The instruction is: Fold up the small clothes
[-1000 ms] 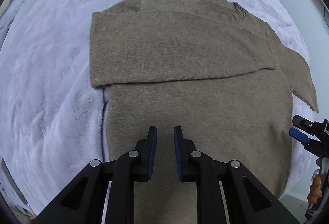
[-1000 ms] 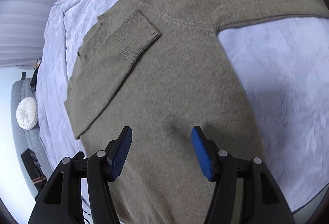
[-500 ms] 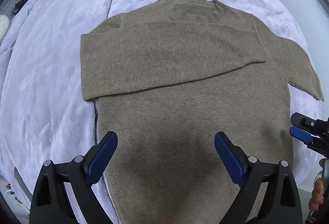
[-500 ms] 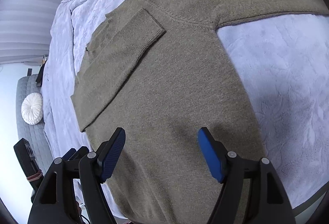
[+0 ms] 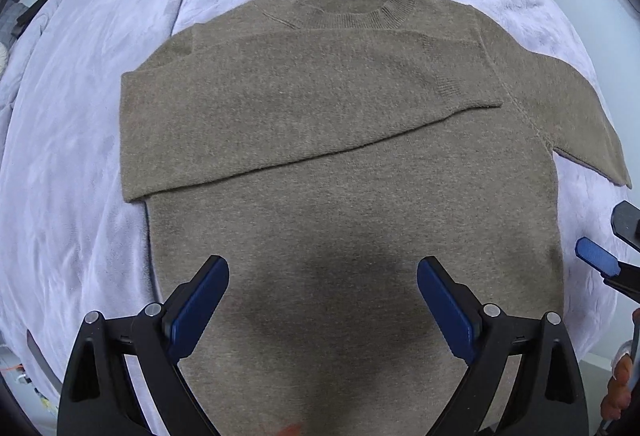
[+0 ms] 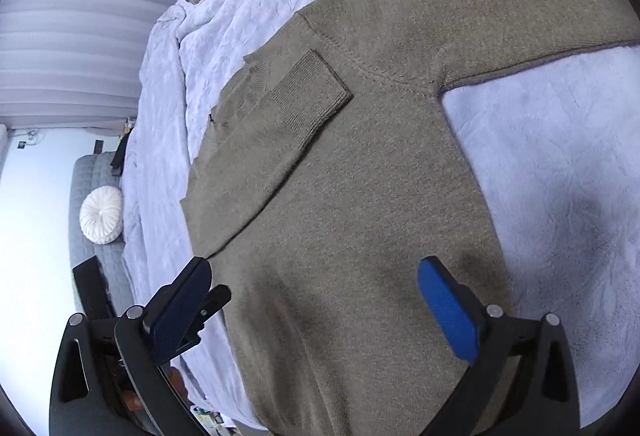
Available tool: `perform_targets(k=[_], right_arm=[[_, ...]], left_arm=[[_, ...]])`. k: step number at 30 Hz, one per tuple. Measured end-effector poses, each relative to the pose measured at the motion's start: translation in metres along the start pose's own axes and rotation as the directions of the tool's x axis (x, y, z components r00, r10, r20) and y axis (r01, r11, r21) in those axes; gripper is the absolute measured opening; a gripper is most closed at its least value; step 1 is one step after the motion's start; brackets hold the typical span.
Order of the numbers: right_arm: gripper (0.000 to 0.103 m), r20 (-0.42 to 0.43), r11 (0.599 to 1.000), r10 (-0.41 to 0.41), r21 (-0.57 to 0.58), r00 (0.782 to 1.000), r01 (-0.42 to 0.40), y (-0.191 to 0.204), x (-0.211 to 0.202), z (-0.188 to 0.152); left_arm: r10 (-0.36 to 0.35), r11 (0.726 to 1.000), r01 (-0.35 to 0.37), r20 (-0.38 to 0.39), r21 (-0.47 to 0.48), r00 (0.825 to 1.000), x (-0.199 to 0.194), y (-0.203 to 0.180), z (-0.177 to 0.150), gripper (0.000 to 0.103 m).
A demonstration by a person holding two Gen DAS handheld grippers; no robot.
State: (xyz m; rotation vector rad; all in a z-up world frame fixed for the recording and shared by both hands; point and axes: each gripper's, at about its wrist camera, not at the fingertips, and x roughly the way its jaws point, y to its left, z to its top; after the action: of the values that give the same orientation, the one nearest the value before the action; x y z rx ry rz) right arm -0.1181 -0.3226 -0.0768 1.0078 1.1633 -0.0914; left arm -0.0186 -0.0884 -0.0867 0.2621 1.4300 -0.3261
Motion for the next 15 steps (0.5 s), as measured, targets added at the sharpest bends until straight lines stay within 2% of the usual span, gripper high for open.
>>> perform_targets(k=[6, 15], right_arm=[[0.103, 0.005, 0.999, 0.003, 0.053, 1.0, -0.003, -0.025, -0.01, 0.007], [0.103, 0.115, 0.983, -0.026, 0.181, 0.993, 0.005, -0.092, -0.052, 0.032]], left_arm=[[-0.028, 1.0, 0.029, -0.055, 0.013, 0.998, 0.016, -0.016, -0.001, 0.096], [-0.081, 0.996, 0.082, -0.017, 0.047, 0.997, 0.018, -0.058, 0.016, 0.096]])
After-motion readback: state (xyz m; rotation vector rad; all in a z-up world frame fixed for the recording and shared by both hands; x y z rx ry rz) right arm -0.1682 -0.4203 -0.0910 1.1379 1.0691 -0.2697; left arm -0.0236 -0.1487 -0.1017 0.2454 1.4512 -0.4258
